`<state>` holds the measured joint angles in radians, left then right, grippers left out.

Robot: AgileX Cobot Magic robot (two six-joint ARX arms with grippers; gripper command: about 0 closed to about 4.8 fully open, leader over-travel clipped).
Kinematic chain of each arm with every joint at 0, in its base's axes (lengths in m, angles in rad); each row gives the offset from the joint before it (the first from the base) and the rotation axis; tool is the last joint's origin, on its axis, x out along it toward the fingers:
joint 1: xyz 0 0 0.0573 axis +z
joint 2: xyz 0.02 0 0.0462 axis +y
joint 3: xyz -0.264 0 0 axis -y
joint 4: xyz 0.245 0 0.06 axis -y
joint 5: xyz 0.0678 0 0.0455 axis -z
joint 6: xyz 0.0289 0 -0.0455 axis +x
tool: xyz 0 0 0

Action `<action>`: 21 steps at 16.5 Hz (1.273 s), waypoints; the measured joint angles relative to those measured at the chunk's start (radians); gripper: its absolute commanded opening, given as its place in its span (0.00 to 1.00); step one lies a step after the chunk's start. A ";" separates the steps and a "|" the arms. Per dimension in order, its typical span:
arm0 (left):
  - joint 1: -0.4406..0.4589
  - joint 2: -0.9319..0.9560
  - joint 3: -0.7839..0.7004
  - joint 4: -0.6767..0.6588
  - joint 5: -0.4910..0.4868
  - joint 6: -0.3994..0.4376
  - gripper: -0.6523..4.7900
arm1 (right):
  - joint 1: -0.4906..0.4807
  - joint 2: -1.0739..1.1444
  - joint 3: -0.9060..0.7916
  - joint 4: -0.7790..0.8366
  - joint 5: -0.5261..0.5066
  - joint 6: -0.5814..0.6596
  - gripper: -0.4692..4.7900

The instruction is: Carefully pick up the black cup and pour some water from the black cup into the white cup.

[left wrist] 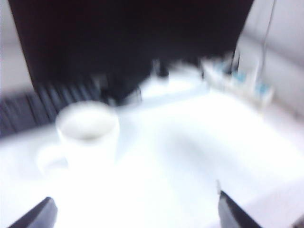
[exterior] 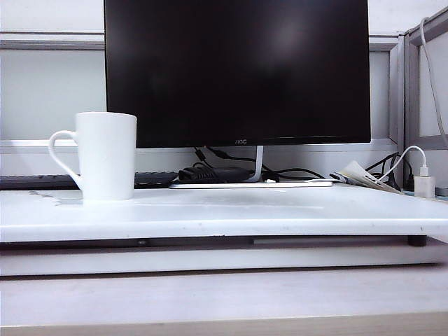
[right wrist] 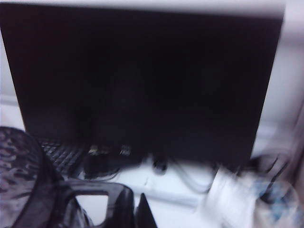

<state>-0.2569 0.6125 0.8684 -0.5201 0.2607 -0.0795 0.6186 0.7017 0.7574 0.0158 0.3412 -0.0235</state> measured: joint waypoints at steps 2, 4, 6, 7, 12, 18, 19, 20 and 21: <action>0.000 0.002 -0.108 0.075 0.013 0.000 1.00 | -0.003 0.021 -0.166 0.178 0.002 0.013 0.09; 0.000 0.004 -0.249 0.264 0.052 0.000 1.00 | -0.032 0.196 -0.201 0.249 -0.003 0.051 0.09; 0.000 0.003 -0.322 0.402 0.052 0.000 1.00 | -0.077 0.394 -0.200 0.402 -0.060 0.073 0.09; 0.000 0.003 -0.339 0.433 0.052 0.000 1.00 | -0.105 0.521 -0.200 0.502 -0.114 0.112 0.09; 0.000 0.002 -0.350 0.438 0.053 0.073 1.00 | -0.128 0.843 -0.039 0.566 -0.198 0.196 0.09; 0.000 0.002 -0.354 0.393 0.051 0.083 1.00 | -0.132 0.945 0.048 0.561 -0.204 0.199 0.09; 0.000 0.002 -0.354 0.393 0.051 0.083 1.00 | -0.132 0.958 0.049 0.562 -0.204 0.200 0.09; 0.000 0.002 -0.354 0.393 0.051 0.083 1.00 | -0.132 0.971 0.049 0.562 -0.204 0.199 0.09; 0.000 0.002 -0.354 0.393 0.051 0.083 1.00 | -0.132 0.985 0.049 0.571 -0.206 0.203 0.09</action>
<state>-0.2565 0.6147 0.5144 -0.1276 0.3119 0.0032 0.4866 1.6863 0.8066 0.5873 0.1352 0.1799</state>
